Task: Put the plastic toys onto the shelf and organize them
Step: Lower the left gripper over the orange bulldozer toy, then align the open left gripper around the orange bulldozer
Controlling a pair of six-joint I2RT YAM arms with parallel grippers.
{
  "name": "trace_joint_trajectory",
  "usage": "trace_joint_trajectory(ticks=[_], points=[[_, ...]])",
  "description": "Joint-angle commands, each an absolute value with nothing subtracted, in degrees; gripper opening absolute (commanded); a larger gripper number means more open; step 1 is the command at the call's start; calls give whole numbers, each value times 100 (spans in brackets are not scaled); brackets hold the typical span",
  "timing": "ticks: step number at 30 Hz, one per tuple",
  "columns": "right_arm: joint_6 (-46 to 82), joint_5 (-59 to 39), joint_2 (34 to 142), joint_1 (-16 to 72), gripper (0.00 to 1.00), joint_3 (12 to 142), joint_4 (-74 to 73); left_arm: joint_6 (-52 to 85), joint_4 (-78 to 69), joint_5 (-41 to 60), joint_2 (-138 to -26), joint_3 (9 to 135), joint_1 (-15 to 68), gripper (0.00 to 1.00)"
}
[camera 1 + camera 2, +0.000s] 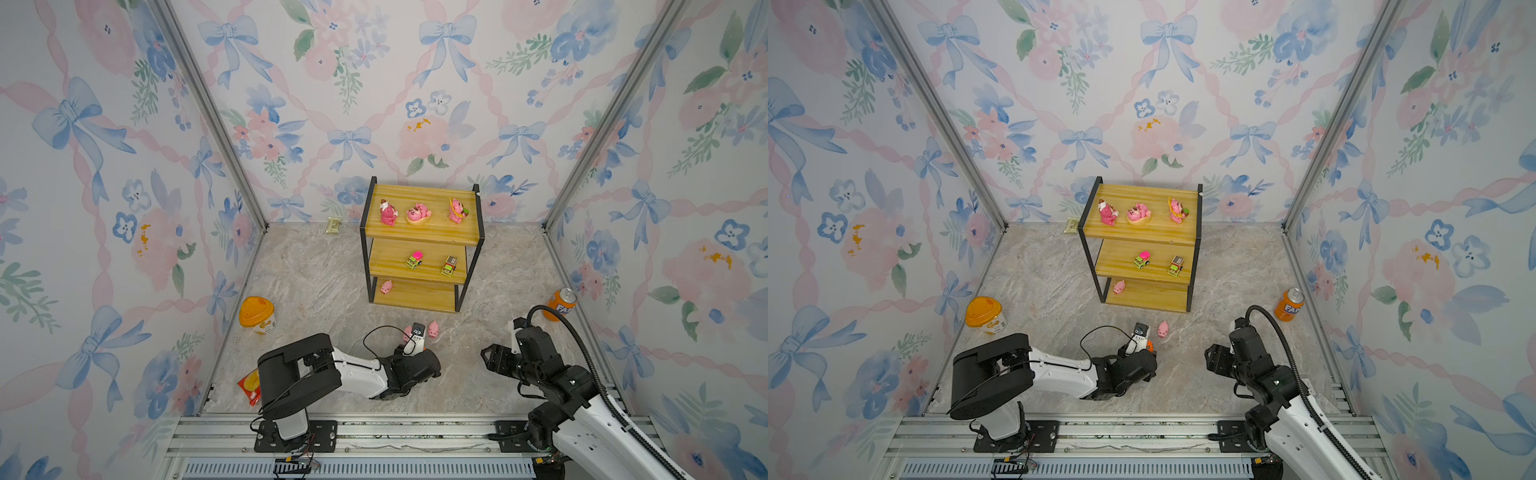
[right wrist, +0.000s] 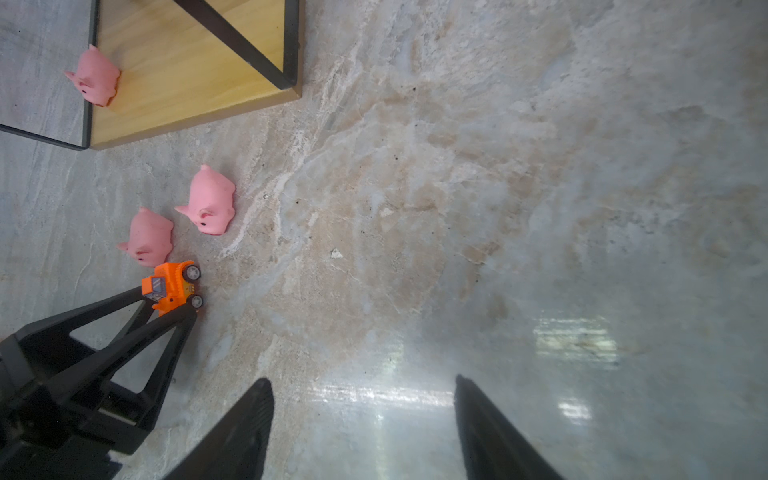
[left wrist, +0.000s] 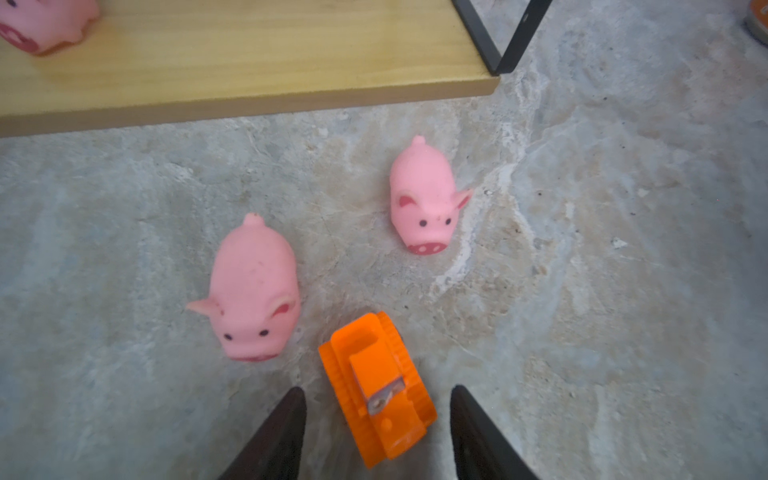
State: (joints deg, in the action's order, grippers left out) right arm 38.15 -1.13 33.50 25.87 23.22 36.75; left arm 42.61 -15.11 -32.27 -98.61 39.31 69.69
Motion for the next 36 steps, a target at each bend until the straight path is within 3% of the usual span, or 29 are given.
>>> trace_joint_trajectory(ticks=[1,12,32,36], points=[[3837,-124,3366,2536,71,2232,3628,4075,-1424,-3209,-10027,4082,6911,53],[3806,-172,3563,2538,71,2246,3500,3873,-1447,-2936,-9964,4035,6838,40],[3822,-203,3716,2538,71,2214,3351,2680,-1681,-1507,-8590,3521,6260,39],[3839,-211,3724,2535,71,2197,3324,2791,-1681,-1496,-8245,3277,6170,45]])
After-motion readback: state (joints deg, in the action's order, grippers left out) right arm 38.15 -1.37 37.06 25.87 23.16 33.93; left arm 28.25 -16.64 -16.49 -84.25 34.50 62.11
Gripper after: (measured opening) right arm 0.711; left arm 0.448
